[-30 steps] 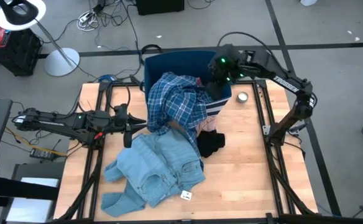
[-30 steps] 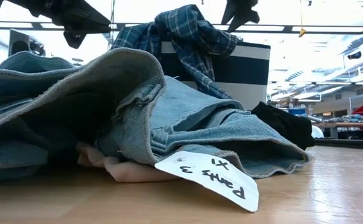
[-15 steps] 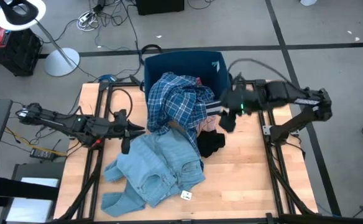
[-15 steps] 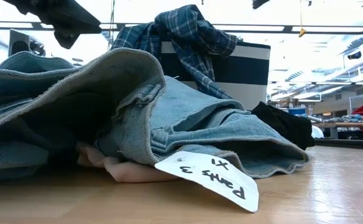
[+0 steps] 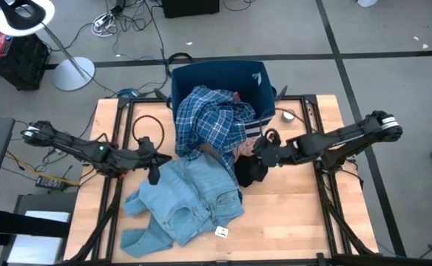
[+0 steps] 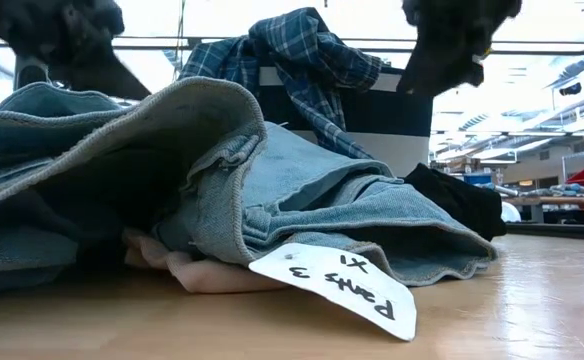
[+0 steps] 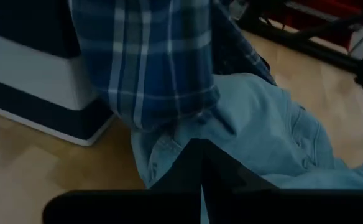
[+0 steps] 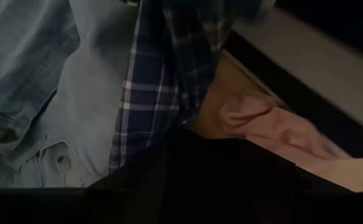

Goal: Sort clothes
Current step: Put the blue checkered shirt into the blue organizer bin

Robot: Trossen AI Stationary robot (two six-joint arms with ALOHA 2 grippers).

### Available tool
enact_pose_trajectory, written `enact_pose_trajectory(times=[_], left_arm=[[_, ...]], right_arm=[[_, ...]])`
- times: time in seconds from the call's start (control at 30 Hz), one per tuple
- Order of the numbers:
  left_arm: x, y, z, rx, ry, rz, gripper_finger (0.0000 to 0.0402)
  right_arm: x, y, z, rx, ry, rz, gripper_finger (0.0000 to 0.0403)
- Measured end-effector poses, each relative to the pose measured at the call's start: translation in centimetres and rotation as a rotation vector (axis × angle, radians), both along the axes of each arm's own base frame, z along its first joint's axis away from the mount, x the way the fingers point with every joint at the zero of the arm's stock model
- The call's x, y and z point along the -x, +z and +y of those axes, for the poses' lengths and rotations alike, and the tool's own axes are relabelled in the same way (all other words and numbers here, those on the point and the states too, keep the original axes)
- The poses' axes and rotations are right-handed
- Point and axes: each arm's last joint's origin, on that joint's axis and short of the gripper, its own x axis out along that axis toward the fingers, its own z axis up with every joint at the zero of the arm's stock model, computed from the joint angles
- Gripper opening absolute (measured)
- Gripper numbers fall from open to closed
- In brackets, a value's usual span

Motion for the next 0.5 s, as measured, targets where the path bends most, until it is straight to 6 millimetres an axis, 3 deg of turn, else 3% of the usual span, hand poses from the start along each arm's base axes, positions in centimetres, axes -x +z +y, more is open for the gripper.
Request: enact_pose_trajectory(times=[0.17, 0.4, 0.5], left_arm=[[-0.1, -1.8, 0.3, -0.050, 0.114, -0.052, 0.0002], [0.4, -4.1, 0.9, -0.145, 0.272, -0.007, 0.0001], [0.1, -4.5, 0.8, -0.132, 0.285, -0.025, 0.0001]], right_arm=[[-0.2, -2.7, -0.4, 0.012, -0.040, -0.094, 0.0169], [-1.0, -4.5, -1.3, 0.090, -0.119, -0.161, 0.0031], [-2.0, -5.6, -1.7, 0.102, -0.112, -0.142, 0.0010]])
